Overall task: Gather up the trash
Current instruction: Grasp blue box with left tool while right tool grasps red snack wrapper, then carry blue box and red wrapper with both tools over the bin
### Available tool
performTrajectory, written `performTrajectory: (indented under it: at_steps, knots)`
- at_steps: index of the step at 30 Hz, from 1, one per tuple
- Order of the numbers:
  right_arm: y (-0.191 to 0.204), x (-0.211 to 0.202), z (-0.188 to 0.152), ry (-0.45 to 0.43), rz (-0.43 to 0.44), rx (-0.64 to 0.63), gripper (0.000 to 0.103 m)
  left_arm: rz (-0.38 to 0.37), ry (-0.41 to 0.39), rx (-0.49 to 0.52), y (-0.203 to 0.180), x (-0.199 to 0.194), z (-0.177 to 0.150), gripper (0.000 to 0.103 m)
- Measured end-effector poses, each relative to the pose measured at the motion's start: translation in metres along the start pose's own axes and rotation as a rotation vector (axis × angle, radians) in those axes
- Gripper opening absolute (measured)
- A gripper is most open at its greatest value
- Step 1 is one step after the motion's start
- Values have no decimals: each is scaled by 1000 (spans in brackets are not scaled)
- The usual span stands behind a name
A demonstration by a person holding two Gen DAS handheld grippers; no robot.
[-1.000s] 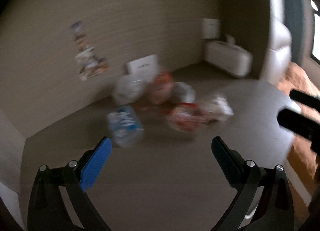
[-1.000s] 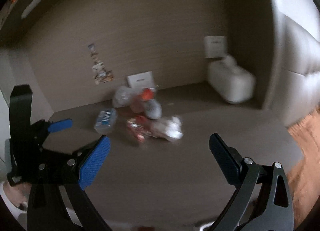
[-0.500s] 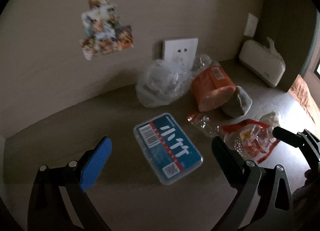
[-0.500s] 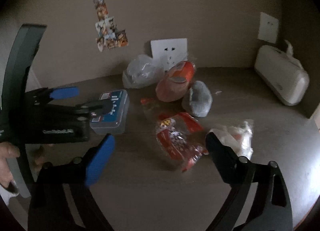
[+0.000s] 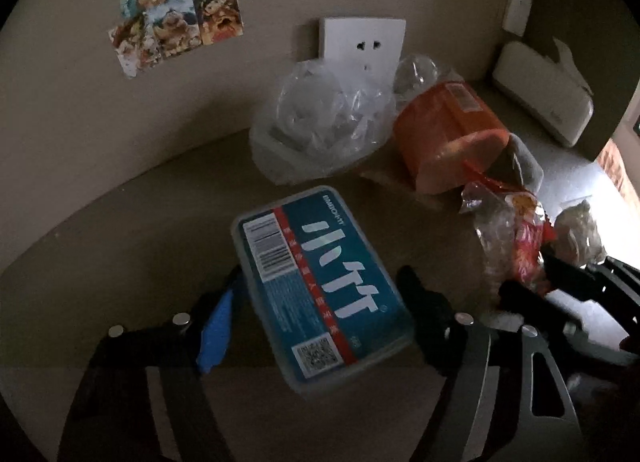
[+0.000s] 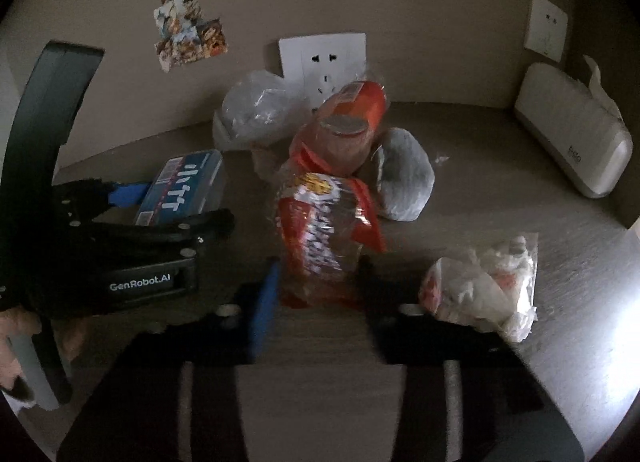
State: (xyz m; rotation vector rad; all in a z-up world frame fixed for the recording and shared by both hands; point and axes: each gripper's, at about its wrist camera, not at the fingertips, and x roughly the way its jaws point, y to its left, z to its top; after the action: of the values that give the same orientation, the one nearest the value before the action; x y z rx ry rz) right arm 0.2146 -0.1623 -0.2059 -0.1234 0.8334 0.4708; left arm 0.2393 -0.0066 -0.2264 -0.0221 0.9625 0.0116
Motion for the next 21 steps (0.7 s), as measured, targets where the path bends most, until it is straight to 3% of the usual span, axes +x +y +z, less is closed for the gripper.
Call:
performTrajectory:
  at_steps: [5,13,17,21]
  knots:
    - [-3,-19,5,-55,15,28,26,-14,-24,-21,9,-14,-7,64]
    - [-1,-83,21,-172,73,50,26,7,-125,56,8,-72,-10,63]
    - [-8,-121,21,-231,55,58,26,-29,-178,105,-9,-108,-10,63]
    - [-25,-163,8,-280,12,90,26,-96,-227,179,-52,-133,-9,63]
